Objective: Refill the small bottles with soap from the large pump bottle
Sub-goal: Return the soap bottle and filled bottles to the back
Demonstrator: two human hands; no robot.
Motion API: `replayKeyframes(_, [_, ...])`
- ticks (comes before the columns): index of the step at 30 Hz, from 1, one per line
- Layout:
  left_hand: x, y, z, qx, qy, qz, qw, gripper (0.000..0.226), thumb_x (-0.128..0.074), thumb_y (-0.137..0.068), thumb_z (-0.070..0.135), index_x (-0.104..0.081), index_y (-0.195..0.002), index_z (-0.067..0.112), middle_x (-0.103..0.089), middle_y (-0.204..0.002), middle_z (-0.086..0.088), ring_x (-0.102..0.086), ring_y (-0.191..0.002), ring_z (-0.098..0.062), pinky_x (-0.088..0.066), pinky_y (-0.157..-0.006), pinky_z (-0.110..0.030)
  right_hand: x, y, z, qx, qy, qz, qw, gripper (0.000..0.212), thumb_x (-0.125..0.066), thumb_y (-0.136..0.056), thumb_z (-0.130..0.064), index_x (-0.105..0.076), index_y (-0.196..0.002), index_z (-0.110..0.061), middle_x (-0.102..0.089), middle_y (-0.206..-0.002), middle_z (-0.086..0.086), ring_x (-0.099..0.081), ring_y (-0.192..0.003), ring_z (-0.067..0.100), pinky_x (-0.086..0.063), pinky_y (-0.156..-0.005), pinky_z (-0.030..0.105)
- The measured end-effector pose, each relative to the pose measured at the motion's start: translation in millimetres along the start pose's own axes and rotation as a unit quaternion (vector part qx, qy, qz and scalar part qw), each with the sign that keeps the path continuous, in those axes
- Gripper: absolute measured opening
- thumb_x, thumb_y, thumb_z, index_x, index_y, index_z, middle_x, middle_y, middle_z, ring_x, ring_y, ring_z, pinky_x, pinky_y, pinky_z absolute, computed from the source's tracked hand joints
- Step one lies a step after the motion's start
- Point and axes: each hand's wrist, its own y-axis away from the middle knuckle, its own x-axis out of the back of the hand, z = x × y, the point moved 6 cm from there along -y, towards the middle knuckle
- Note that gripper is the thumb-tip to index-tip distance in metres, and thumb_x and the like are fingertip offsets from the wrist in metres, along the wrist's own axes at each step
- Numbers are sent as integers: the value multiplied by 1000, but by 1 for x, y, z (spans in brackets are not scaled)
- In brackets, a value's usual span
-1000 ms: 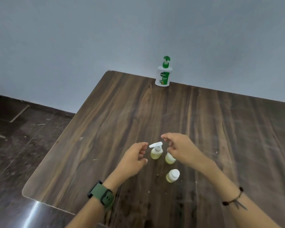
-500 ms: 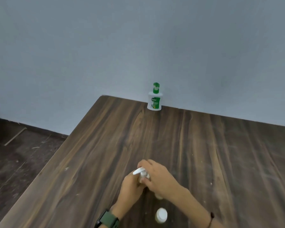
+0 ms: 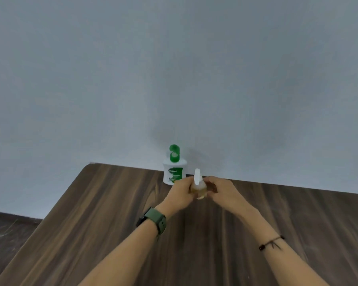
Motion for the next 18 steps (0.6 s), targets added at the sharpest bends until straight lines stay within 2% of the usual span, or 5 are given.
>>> replayKeyframes(3, [-12, -46, -13, 11, 2, 5, 1000, 24, -61, -80, 4, -59, -104, 3, -66, -101, -15, -58, -89, -22, -41, -74, -23, -9, -35, 32, -26, -14, 29, 999, 32, -54, -86, -3, -58, -116, -13, -65, -110, 5, -58, -94, 12, -41, -78, 13])
replayKeyframes(7, [-28, -78, -32, 27, -5, 23, 999, 21, -62, -79, 4, -57, -99, 2, -61, -92, -12, -53, -82, -18, -39, -66, -21, -21, -65, 56, -48, -32, 89, 994, 19, -56, -87, -8, -61, -105, -9, -68, -100, 9, -62, -89, 20, -49, -79, 24])
replayKeyframes(12, [-44, -88, -46, 50, 3, 41, 998, 24, -58, -80, 1, -56, -105, 1, -62, -104, -17, -57, -90, -24, -43, -74, -27, -30, -79, 72, -51, -21, 110, 992, 19, -55, -87, -7, -62, -105, -8, -69, -99, 11, -62, -86, 20, -51, -81, 30])
replayKeyframes(15, [-49, -88, -52, 61, 7, 46, 997, 33, -57, -81, 1, -54, -114, 4, -62, -111, -16, -58, -102, -28, -47, -89, -35, -33, -83, 76, -56, -12, 105, 993, 22, -54, -87, -5, -61, -109, -7, -68, -103, 11, -62, -90, 21, -49, -81, 27])
replayKeyframes(18, [-51, -85, -54, 60, 2, 56, 997, 36, -59, -79, 1, -55, -114, 6, -63, -111, -15, -57, -104, -28, -45, -93, -38, -34, -83, 77, -61, -20, 106, 992, 23, -54, -87, -4, -61, -109, -6, -67, -103, 12, -61, -91, 22, -47, -81, 25])
